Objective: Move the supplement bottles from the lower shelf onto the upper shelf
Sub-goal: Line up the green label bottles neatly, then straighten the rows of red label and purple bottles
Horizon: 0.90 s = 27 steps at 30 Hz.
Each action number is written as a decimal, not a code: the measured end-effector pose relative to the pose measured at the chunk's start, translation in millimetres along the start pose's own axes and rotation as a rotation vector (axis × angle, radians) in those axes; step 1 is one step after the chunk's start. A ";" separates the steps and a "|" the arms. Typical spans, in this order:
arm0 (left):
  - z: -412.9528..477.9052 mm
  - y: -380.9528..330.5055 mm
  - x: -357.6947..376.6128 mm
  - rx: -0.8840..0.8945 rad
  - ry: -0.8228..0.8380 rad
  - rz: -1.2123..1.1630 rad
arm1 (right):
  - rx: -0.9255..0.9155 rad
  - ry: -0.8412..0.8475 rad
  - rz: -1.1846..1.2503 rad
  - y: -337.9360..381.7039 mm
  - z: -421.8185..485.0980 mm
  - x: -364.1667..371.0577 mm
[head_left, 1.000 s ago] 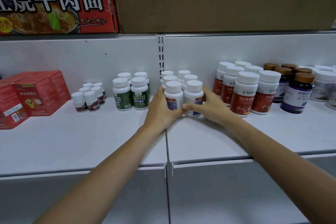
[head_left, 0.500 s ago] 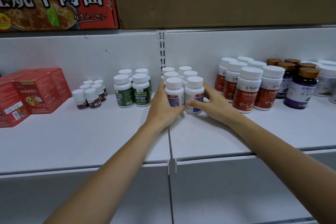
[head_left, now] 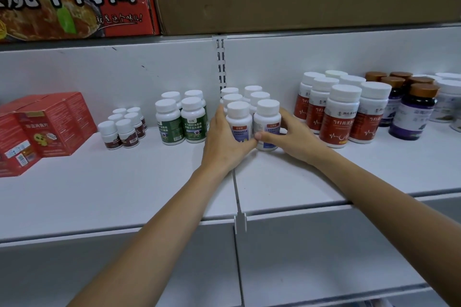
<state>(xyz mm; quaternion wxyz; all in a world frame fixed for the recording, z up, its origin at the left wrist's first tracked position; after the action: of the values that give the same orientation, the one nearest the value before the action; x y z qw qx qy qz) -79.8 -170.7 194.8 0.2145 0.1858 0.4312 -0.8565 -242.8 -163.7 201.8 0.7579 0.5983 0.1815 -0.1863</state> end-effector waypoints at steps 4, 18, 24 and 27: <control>-3.9 -10.4 -6.0 0.091 -0.089 0.020 | 0.061 0.001 0.051 1.6 1.3 -0.4; -27.5 -81.7 11.4 0.353 0.020 0.075 | -0.012 -0.423 -0.052 18.3 -72.5 -65.1; -22.9 -108.5 61.1 0.339 0.135 0.067 | -0.081 -0.859 -0.178 -9.4 -82.5 -125.7; -12.1 -116.3 82.7 0.250 0.138 0.050 | 0.016 -0.735 -0.148 -22.7 -70.9 -147.9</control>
<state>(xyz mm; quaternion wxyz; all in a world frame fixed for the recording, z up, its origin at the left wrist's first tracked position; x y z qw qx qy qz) -209.0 -115.6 223.1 0.1809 0.2800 0.3302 -0.8831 -385.8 -89.8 240.9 0.7523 0.4824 -0.0616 -0.4443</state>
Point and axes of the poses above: each hand's wrist, its own z-axis towards the middle knuckle, its own x-axis out of the palm, y = z × x, the point moved 2 cm from there along z, towards the middle knuckle, and after that the axes turned 9 degrees about x, right-handed, at the moved point
